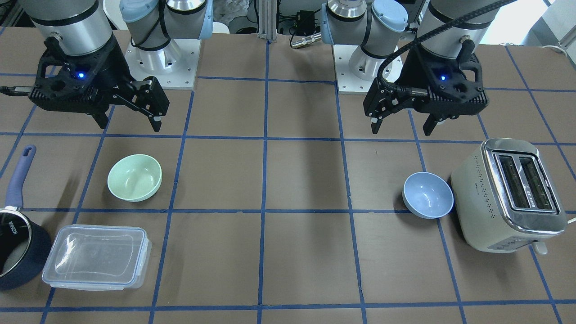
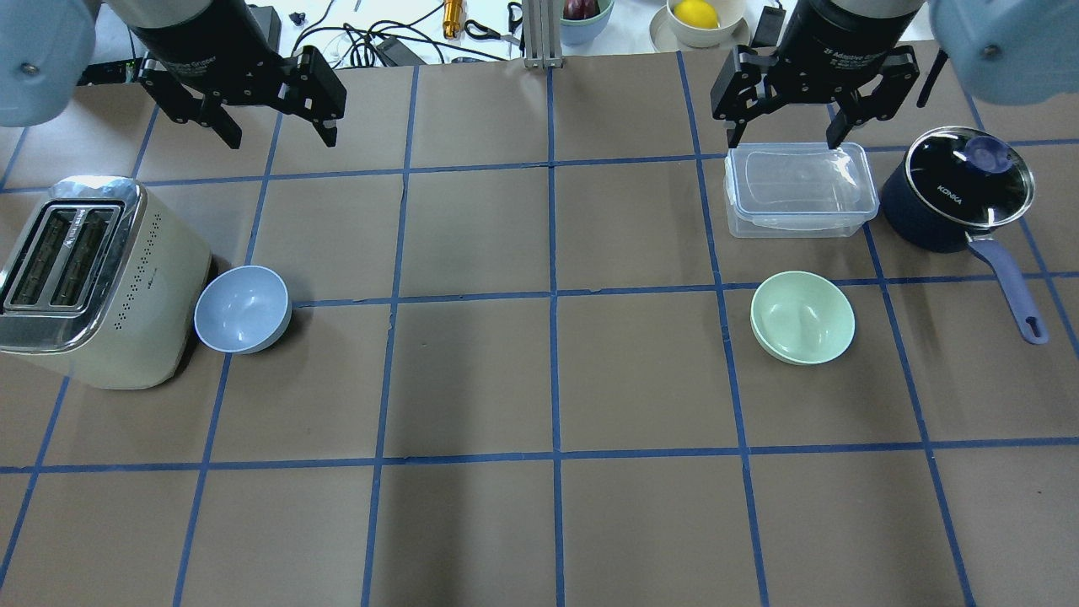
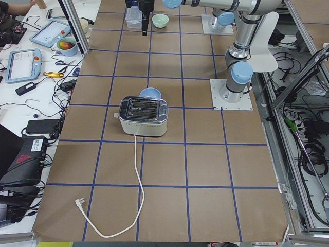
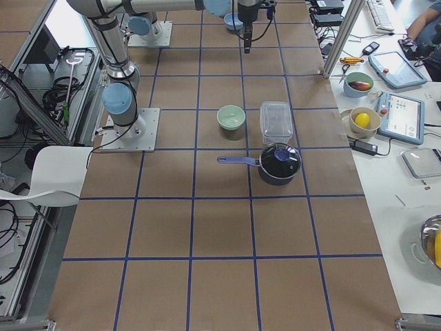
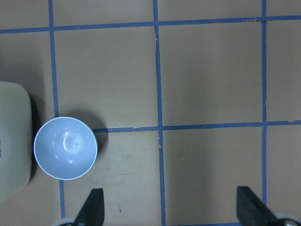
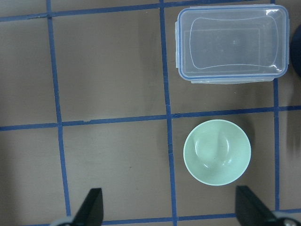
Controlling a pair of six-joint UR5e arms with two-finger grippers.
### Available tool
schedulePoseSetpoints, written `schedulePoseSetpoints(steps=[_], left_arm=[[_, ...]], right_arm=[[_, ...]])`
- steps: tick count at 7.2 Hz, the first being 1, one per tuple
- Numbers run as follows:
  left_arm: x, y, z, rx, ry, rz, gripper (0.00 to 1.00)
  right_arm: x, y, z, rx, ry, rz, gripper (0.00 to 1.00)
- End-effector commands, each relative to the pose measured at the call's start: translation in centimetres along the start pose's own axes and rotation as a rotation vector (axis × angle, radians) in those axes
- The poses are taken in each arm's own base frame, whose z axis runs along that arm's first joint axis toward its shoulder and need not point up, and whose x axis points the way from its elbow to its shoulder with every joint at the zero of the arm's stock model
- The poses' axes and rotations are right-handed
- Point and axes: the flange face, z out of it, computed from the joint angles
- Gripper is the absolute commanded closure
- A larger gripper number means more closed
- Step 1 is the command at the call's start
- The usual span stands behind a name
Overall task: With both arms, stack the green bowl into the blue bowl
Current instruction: 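Lower the left gripper toward the light blue bowl beside the toaster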
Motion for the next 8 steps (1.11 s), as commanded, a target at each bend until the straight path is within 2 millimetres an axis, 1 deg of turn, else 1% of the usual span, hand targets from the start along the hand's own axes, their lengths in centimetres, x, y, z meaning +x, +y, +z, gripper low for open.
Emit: schedulePoseSetpoints(steps=[1,3,4,5,6,7,8], left_arm=[[0.0,0.6,0.4,-0.008,-0.004,0.0,0.0],[0.0,1.6,1.1,-0.023,-0.005,0.001,0.0],[-1.1,1.4,1.5,-0.031,-0.005,-0.011,0.0],[-2.8,0.7,4.1,-0.079,-0.003,0.033,0.0],[-4.3,0.5,8.2,-0.146,-0.004,0.004,0.0],[-8.1,-0.3,13.0,-0.121,-0.005,-0.045,0.0],[-10.8,0.7,17.2,-0.118,-0.007,-0.088,0.0]], right_arm=[[0.0,0.1,0.1,-0.002,0.001,0.001,0.0],[0.0,0.1,0.1,-0.002,0.004,-0.001,0.0],[0.1,0.0,0.1,-0.002,0.006,0.001,0.0],[0.1,0.1,0.1,-0.002,0.007,0.001,0.0],[0.1,0.1,0.1,-0.003,0.009,0.001,0.0],[0.1,0.1,0.1,-0.003,0.009,0.001,0.0],[0.1,0.1,0.1,-0.001,0.009,-0.001,0.0]])
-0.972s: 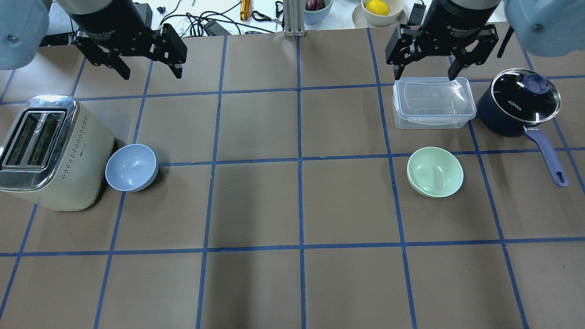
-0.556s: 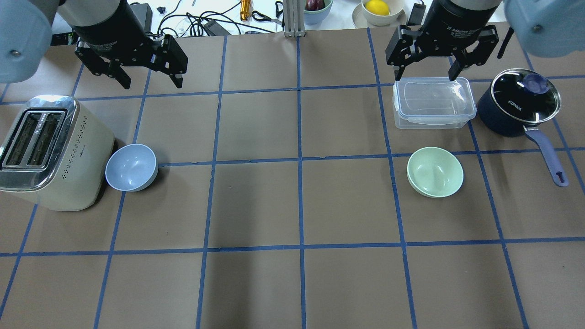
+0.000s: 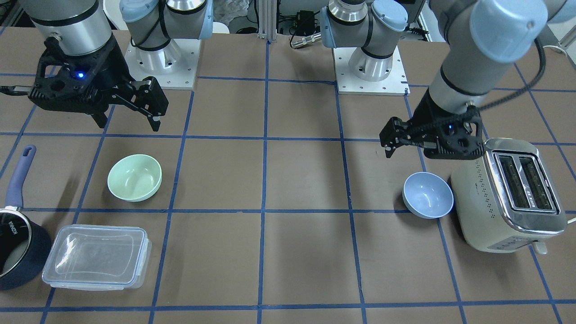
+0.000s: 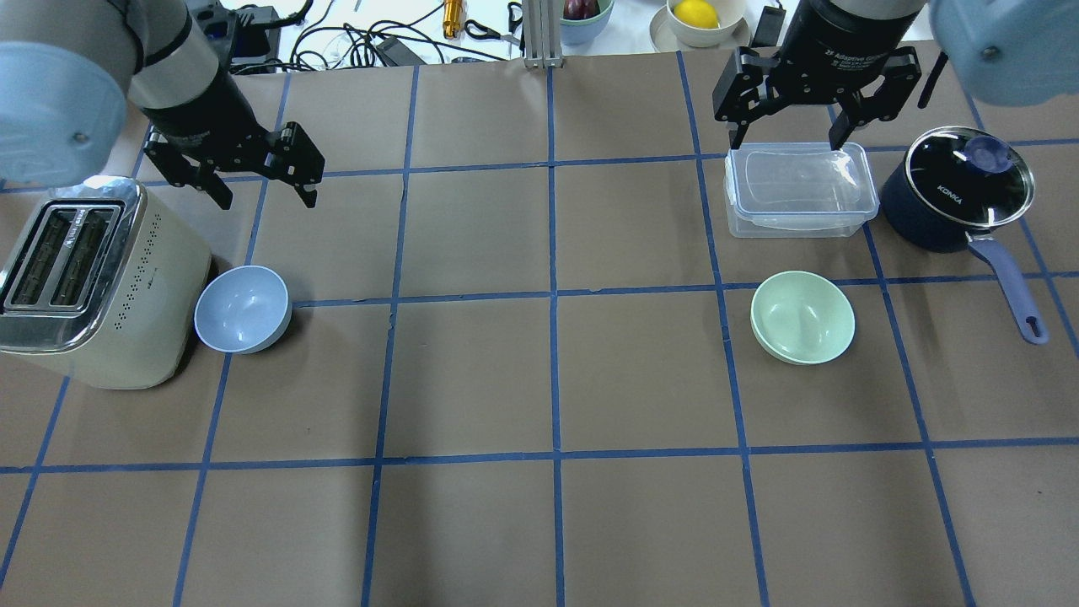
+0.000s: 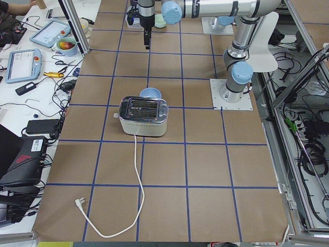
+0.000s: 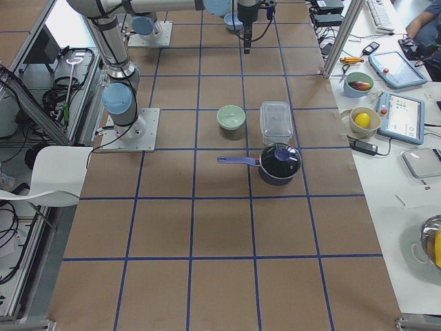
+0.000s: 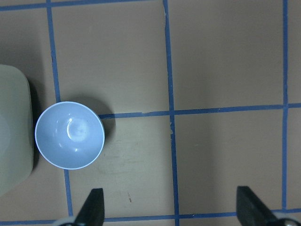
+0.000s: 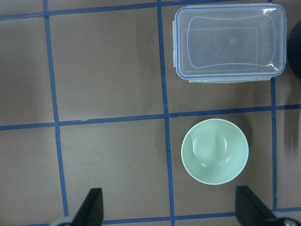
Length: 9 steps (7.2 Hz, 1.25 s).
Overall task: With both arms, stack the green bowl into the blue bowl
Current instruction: 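Lower the left gripper toward the light blue bowl beside the toaster, then grasp the rim of the light blue bowl with the left gripper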
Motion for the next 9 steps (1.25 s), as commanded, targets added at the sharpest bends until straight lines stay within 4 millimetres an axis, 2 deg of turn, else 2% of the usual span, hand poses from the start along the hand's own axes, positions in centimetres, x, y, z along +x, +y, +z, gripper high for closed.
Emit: schedulePoseSetpoints(steps=[1,2,3,4,5,6,7,8,9], left_arm=[[-4.8,0.8,9.5,-0.004,-0.002,0.008,0.0],[-6.2,0.8,13.5,0.034,-0.013,0.017,0.0],[-6.0,1.4,16.7,0.027,-0.012,0.019,0.0],[-6.0,1.7,18.7,0.008,-0.007,0.018,0.0],[-6.4,1.3,19.7,0.017,-0.025,0.028,0.01],[-6.9,1.1,20.7,0.008,-0.074,0.079,0.25],[-6.8,1.4,21.2,-0.002,-0.073,0.101,0.75],[-6.8,1.3,21.1,0.004,-0.073,0.102,1.0],[-6.7,1.2,21.2,0.006,-0.068,0.102,1.0]], right_arm=[[0.0,0.0,0.0,0.0,0.002,-0.001,0.0],[0.0,0.0,0.0,0.0,0.003,-0.001,0.0],[0.0,-0.1,0.0,0.0,0.003,0.0,0.0],[0.0,-0.1,0.0,0.0,0.003,-0.001,0.0],[0.0,0.0,0.1,-0.002,0.003,0.0,0.0],[0.0,0.0,0.1,-0.002,0.005,0.0,0.0],[0.0,0.0,0.1,-0.003,0.005,0.0,0.0],[0.0,0.0,0.1,-0.003,0.004,0.0,0.0],[0.0,0.0,0.1,-0.003,0.005,0.0,0.0]])
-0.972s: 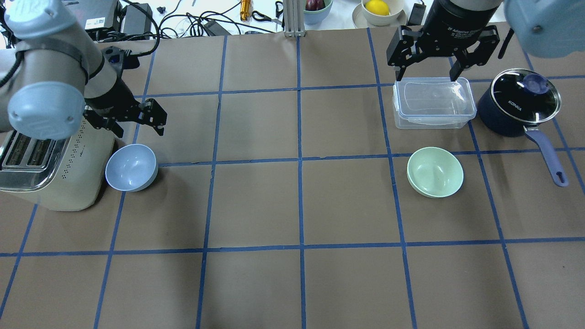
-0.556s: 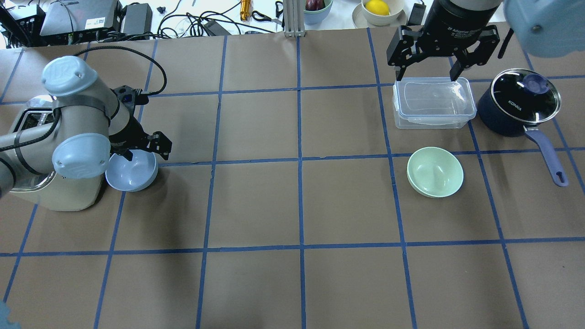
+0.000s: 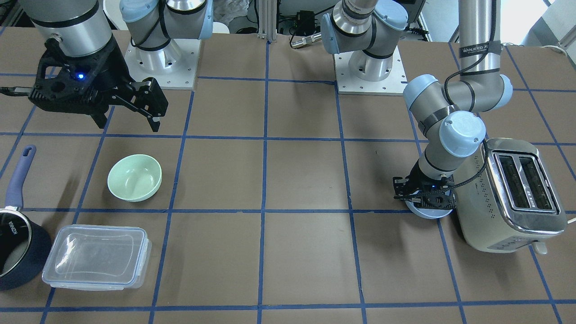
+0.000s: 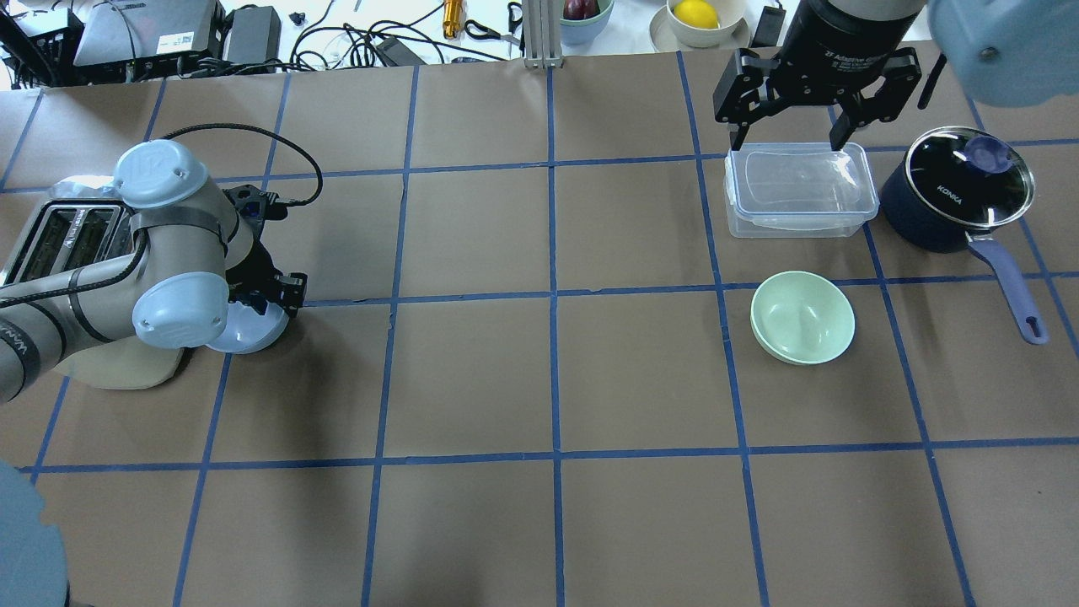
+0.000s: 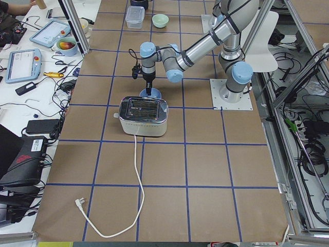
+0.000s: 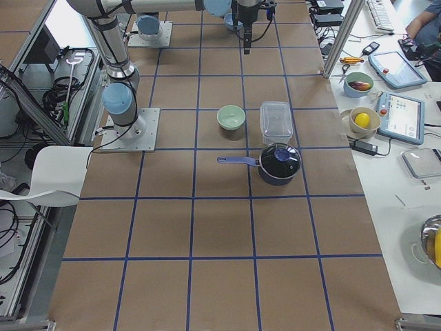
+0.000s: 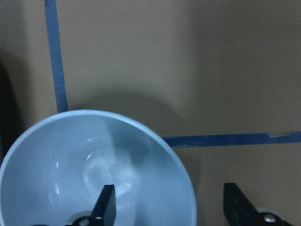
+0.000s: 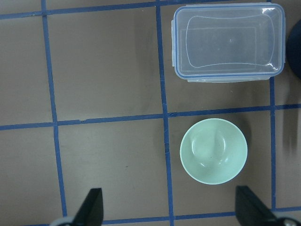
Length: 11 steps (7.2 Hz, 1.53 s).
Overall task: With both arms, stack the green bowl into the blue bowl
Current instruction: 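Grasp the rim of the light blue bowl with the left gripper, then carry the blue bowl to center with left gripper while right gripper lowers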
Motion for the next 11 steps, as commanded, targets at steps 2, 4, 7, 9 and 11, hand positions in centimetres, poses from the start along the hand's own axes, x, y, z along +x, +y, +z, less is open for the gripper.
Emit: schedulePoseSetpoints(steps=[2,4,7,9,11], left_arm=[[1.5,-0.6,-1.3,0.035,0.007,0.012,1.0],[9.8,-2.7,-4.9,0.111,0.053,-0.061,1.0],[31.8,-3.5,-10.1,0.161,0.139,-0.215,1.0],[38.9,-1.8,-8.4,0.142,0.138,-0.211,1.0],[40.4,-1.3,-6.8,0.118,0.132,-0.254,1.0]], right_arm=[[0.2,-0.2,0.2,-0.002,0.001,0.003,0.0],[0.6,-0.3,0.4,-0.011,0.004,0.009,0.0],[3.9,-1.1,1.2,-0.043,0.007,-0.04,0.0],[11.1,-1.6,4.1,-0.107,-0.004,-0.058,0.0],[16.2,-0.4,8.9,-0.175,-0.027,-0.056,0.0]])
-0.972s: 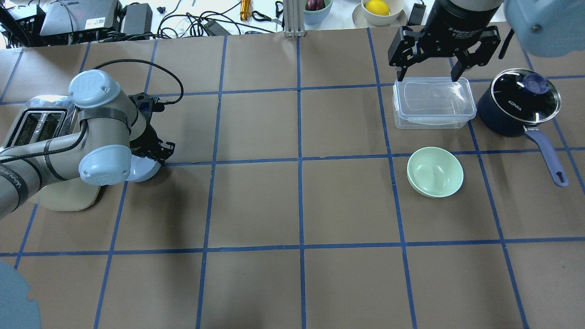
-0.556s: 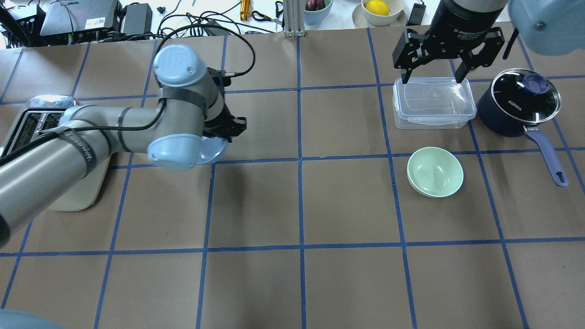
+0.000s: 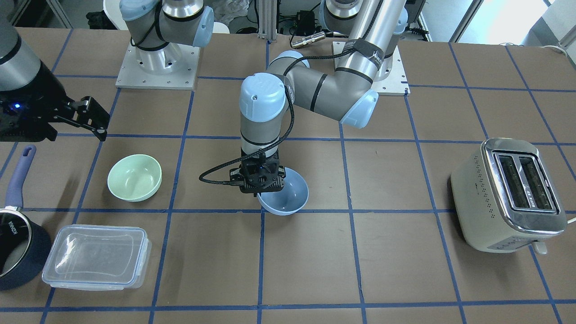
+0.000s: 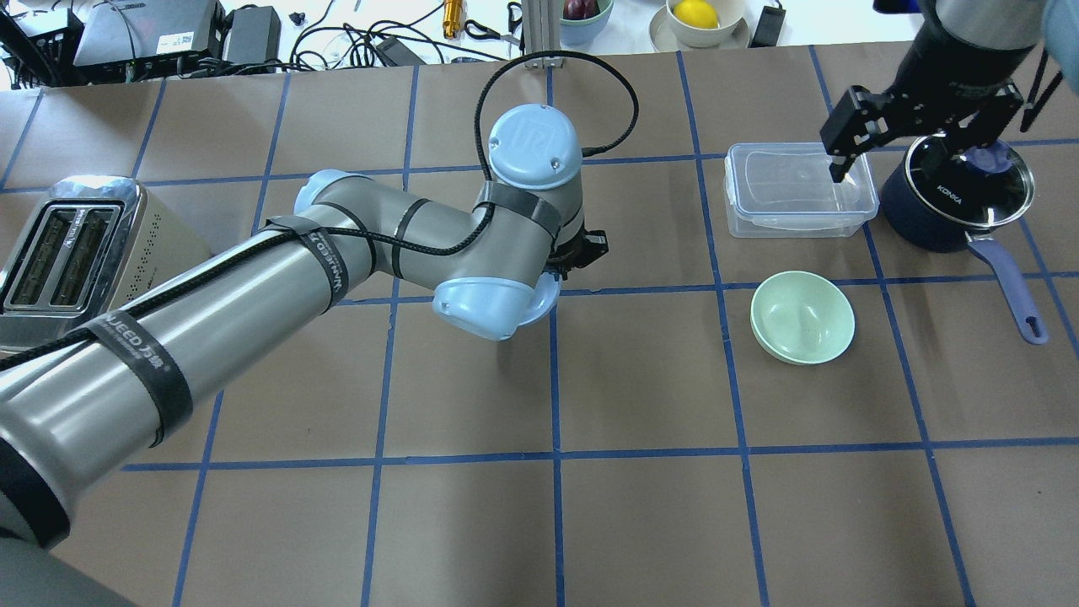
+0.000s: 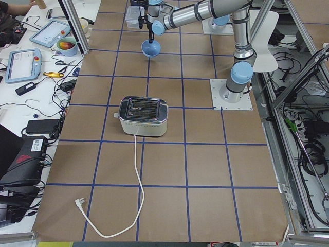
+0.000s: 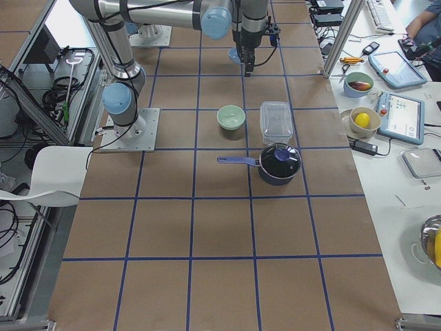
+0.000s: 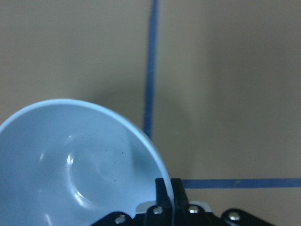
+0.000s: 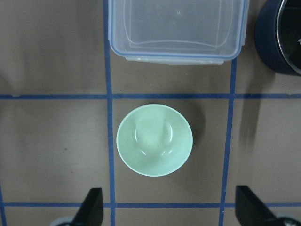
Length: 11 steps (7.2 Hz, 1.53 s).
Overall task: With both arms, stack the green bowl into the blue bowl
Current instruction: 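Carry the blue bowl to center with left gripper while right gripper lowers, then release the blue bowl with left gripper while right gripper grasps green bowl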
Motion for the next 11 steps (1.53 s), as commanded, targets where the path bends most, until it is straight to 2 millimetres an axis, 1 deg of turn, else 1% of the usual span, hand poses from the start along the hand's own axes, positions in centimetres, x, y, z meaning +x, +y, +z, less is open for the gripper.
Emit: schedulePoseSetpoints(steps=[1,2,3,4,5,6,7,8,9,10,11], left_arm=[[1.2,0.7,1.2,-0.002,0.002,-0.035,1.0],[1.2,0.5,0.8,0.01,0.007,-0.028,0.59],[1.4,-0.3,-0.5,0.04,0.025,-0.005,0.01],[0.8,-2.3,-4.3,0.081,0.039,0.076,0.0],[-2.5,-5.1,-8.0,0.028,-0.005,0.094,0.0],[-6.8,-7.7,-12.5,-0.019,-0.035,0.09,0.0],[-10.6,-9.2,-16.5,-0.053,-0.052,0.115,0.0],[-13.7,-9.0,-19.7,-0.085,-0.065,0.135,0.0],[-16.4,-9.0,-22.9,-0.048,-0.061,0.146,0.0],[-19.9,-9.7,-24.7,-0.022,-0.061,0.18,0.0],[-23.2,-10.2,-25.9,0.004,-0.056,0.212,0.0]], right_arm=[[3.8,1.0,5.3,-0.047,-0.018,-0.016,0.0],[5.0,1.7,8.7,-0.034,-0.013,-0.007,0.0],[5.6,2.6,13.1,-0.008,-0.005,0.011,0.0],[5.2,3.9,17.0,0.024,0.005,0.014,0.0],[4.5,5.4,20.6,0.023,0.0,0.017,0.0],[4.3,5.7,23.6,0.053,0.006,0.01,0.02],[4.5,5.3,25.5,0.063,0.011,0.013,0.17],[4.7,5.0,25.1,0.07,0.024,0.015,0.53],[4.8,4.8,24.8,0.065,0.02,0.022,0.85],[4.9,4.6,24.6,0.064,0.018,0.024,1.0],[4.9,4.6,24.5,0.058,0.012,0.024,1.0]])
